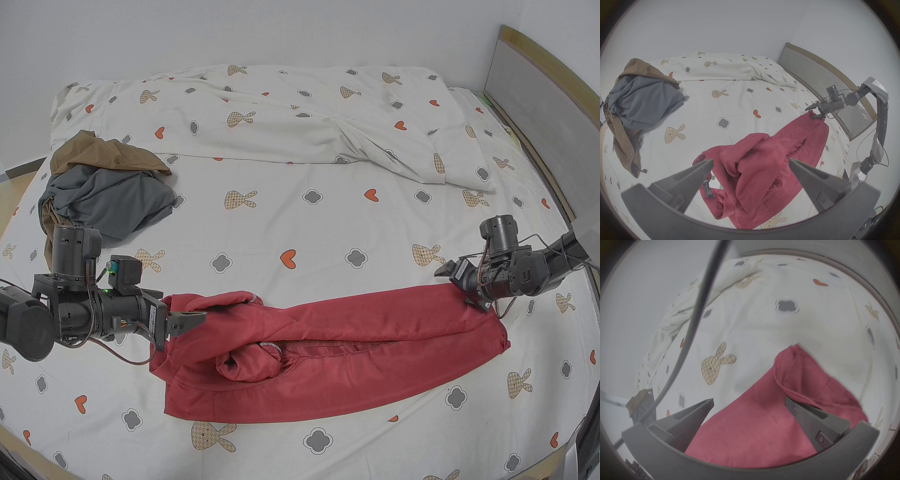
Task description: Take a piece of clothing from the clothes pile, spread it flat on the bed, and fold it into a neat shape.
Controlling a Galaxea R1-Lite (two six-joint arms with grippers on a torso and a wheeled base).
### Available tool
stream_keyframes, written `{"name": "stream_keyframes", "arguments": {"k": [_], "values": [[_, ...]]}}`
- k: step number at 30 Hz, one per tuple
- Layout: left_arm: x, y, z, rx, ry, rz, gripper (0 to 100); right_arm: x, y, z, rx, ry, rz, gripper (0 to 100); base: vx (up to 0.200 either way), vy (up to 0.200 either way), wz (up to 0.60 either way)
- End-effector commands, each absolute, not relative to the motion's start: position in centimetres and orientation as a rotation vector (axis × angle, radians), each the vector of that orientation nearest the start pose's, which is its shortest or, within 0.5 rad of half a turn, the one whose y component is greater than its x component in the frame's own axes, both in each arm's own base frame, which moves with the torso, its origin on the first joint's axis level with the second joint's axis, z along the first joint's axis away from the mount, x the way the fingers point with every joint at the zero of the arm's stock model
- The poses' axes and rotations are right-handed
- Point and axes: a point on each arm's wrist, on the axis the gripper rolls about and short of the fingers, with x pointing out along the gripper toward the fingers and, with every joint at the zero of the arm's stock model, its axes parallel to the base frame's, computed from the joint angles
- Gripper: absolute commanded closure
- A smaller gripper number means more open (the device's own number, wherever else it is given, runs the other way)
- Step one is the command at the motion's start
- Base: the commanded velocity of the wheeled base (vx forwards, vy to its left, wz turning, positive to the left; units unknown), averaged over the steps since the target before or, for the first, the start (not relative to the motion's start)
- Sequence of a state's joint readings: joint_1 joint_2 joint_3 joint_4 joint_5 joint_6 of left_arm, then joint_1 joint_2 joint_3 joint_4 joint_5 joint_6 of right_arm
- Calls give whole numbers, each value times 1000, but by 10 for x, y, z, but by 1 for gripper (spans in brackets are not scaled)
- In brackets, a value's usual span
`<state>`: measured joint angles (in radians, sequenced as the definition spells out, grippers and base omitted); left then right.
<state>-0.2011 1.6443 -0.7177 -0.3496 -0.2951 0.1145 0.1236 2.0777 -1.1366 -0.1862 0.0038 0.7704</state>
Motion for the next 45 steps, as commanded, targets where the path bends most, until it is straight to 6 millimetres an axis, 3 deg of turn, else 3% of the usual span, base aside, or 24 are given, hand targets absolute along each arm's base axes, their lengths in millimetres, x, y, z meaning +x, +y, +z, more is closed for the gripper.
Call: {"name": "stream_keyframes", "arguments": {"k": [1, 14, 24, 28, 35, 37, 40, 45], "values": [[268, -61, 144, 81, 574, -515, 0, 361, 30, 121, 707, 703, -190, 0, 0, 0, 0], [270, -62, 143, 82, 576, -515, 0, 339, 26, 117, 702, 735, -214, 0, 0, 0, 0], [271, -62, 142, 82, 578, -515, 0, 359, 47, 136, 704, 675, -123, 0, 0, 0, 0], [272, -62, 140, 81, 584, -514, 0, 383, 54, 103, 683, 737, -150, 0, 0, 0, 0], [272, -61, 140, 81, 583, -511, 0, 384, 33, 98, 701, 735, -213, 0, 0, 0, 0], [272, -61, 140, 81, 584, -511, 0, 368, 15, 135, 724, 644, -207, 0, 0, 0, 0], [272, -61, 140, 80, 586, -511, 0, 347, 3, 158, 732, 599, -178, 0, 0, 0, 0], [272, -61, 140, 82, 585, -511, 0, 338, -11, 140, 698, 664, -198, 0, 0, 0, 0]]}}
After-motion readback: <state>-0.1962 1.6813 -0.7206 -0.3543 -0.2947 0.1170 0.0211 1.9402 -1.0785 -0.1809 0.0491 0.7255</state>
